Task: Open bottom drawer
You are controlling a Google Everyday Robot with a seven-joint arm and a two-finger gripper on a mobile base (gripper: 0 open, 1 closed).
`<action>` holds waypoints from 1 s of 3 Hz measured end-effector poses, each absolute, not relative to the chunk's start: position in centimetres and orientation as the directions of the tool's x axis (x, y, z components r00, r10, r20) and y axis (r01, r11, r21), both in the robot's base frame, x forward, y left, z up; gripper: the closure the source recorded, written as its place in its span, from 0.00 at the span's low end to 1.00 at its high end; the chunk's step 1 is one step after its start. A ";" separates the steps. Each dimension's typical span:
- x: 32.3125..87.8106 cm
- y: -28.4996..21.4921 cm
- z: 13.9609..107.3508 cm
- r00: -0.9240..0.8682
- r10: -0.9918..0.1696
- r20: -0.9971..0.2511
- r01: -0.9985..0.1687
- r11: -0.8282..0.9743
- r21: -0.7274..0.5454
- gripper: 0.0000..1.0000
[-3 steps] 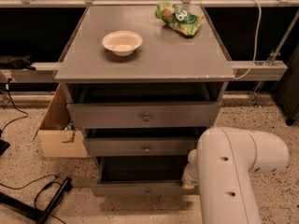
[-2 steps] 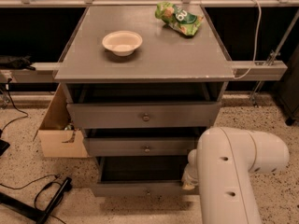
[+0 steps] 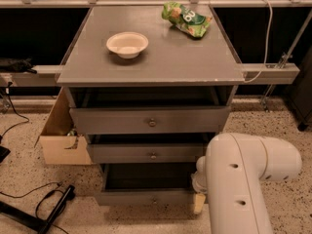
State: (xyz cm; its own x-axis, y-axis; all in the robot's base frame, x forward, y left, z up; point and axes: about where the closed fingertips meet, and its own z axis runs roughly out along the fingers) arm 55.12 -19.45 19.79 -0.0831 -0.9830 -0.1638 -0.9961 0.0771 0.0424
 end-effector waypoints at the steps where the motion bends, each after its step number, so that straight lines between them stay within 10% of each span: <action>1: 55.0 -19.5 19.2 -0.086 -0.982 -0.169 -0.995 0.078 0.056 0.00; 3: 50.9 -21.8 14.6 -0.099 -0.987 -0.124 -0.977 0.073 0.202 0.36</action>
Offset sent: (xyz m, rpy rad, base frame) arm -0.0571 -0.0308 -0.0977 -0.0230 0.2610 0.0085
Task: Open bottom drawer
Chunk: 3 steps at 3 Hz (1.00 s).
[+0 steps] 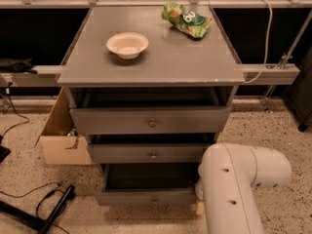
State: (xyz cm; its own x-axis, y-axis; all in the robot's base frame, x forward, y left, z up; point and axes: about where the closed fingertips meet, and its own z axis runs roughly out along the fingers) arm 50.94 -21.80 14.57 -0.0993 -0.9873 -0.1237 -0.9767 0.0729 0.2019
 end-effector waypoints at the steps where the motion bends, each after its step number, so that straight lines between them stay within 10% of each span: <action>1: 51.2 -21.7 14.9 -0.099 -0.987 -0.124 -0.977 0.073 0.202 0.59; 2: 51.9 -22.9 15.7 -0.109 -0.988 -0.108 -0.978 0.087 0.188 0.90; 3: 52.2 -23.1 15.8 -0.112 -0.989 -0.101 -0.979 0.093 0.179 1.00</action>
Offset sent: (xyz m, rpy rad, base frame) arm -0.1795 -0.0514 0.1205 -0.1922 0.1694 0.0689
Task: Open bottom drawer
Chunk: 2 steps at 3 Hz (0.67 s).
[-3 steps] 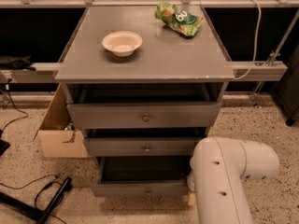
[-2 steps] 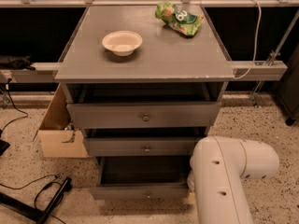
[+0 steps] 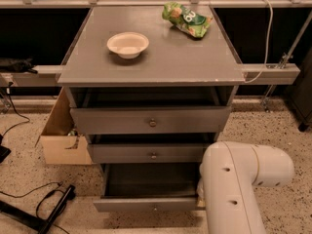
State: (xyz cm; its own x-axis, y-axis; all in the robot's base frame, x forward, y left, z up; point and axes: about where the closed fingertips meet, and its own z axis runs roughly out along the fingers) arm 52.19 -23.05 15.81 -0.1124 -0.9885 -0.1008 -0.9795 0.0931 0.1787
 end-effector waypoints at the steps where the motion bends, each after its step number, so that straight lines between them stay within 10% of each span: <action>1: 52.0 -23.5 15.9 -0.122 -0.989 -0.088 -0.979 0.105 0.173 1.00; 2: 51.9 -23.0 15.9 -0.122 -0.989 -0.088 -0.979 0.105 0.173 1.00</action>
Offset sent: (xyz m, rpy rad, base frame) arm -0.3533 -0.1193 0.1298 -0.1546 0.4745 -0.1081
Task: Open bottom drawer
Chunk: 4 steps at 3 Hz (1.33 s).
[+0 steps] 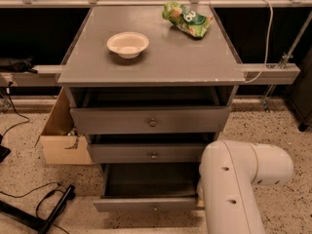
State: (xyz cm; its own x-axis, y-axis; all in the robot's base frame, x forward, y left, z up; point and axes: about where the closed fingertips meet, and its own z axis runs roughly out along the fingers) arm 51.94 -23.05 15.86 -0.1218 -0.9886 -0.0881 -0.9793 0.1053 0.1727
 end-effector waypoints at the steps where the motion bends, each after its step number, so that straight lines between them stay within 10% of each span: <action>1: 51.9 -22.9 15.9 -0.121 -0.988 -0.094 -0.981 0.105 0.164 1.00; 4: 51.9 -22.9 15.8 -0.122 -0.988 -0.094 -0.981 0.105 0.165 0.36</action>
Offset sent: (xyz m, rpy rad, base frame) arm -0.0002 0.0012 0.0000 0.0047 -0.0093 -0.0004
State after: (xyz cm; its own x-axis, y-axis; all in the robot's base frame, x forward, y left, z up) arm 51.88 -22.92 15.82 -0.1216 -0.9881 -0.0943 -0.9808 0.1050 0.1646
